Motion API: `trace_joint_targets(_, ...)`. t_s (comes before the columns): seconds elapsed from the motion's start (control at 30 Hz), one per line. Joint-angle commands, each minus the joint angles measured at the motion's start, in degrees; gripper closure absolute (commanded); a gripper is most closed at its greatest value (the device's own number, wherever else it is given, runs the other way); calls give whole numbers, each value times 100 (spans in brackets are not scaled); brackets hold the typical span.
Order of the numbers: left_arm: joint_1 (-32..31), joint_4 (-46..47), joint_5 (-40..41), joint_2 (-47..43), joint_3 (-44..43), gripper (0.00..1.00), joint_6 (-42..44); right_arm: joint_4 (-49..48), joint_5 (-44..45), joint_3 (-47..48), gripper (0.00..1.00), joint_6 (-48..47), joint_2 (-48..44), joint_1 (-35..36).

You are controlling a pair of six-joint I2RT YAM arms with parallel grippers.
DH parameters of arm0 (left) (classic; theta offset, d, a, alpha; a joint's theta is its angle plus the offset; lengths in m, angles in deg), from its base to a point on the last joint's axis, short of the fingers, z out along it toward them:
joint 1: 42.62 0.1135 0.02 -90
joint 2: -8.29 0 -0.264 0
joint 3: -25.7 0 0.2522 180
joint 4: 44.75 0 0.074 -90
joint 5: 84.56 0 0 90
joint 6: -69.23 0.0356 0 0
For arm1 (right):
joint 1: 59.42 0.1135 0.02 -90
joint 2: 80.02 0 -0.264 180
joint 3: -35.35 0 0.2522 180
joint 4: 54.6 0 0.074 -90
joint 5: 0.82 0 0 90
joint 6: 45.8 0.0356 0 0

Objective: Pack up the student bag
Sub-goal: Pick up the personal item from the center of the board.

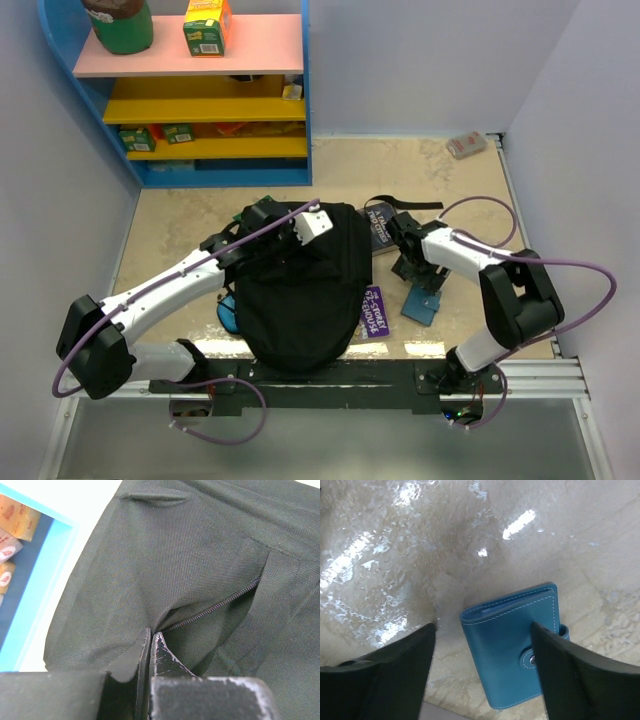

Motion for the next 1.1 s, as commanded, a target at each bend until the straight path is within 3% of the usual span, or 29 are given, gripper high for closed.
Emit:
trace_joint_targets(0.0, 49, 281, 28, -198, -201, 100, 24, -619, -365, -454, 30, 72, -278, -18)
trace_joint_targets(0.13, 41, 308, 72, -154, -149, 100, 33, -769, -401, -622, 48, 168, -392, -18)
trace_joint_targets(0.23, 41, 325, 108, -119, -122, 100, 24, -1146, -567, -832, 69, 160, -603, -10)
trace_joint_targets(0.27, 41, 334, 116, -110, -105, 100, 24, -1269, -611, -859, 83, 134, -656, -1)
trace_joint_targets(0.37, 49, 317, 160, -101, -61, 100, 24, -1560, -656, -711, 100, -77, -683, -10)
trace_joint_targets(0.5, 49, 281, 222, -110, -34, 100, 42, -1219, -191, -61, 100, -419, -673, 60)
trace_joint_targets(0.73, 58, 334, 301, -49, -104, 100, -134, -892, -14, 809, 100, -929, -1884, 648)
trace_joint_targets(0.83, 93, 387, 424, 13, -245, 100, -371, -1304, -277, 942, 100, -1307, -2429, 1351)
trace_joint_targets(1.07, 207, 273, 38, 83, -236, 100, -678, -3278, -251, 390, 100, -1958, -3064, 3257)
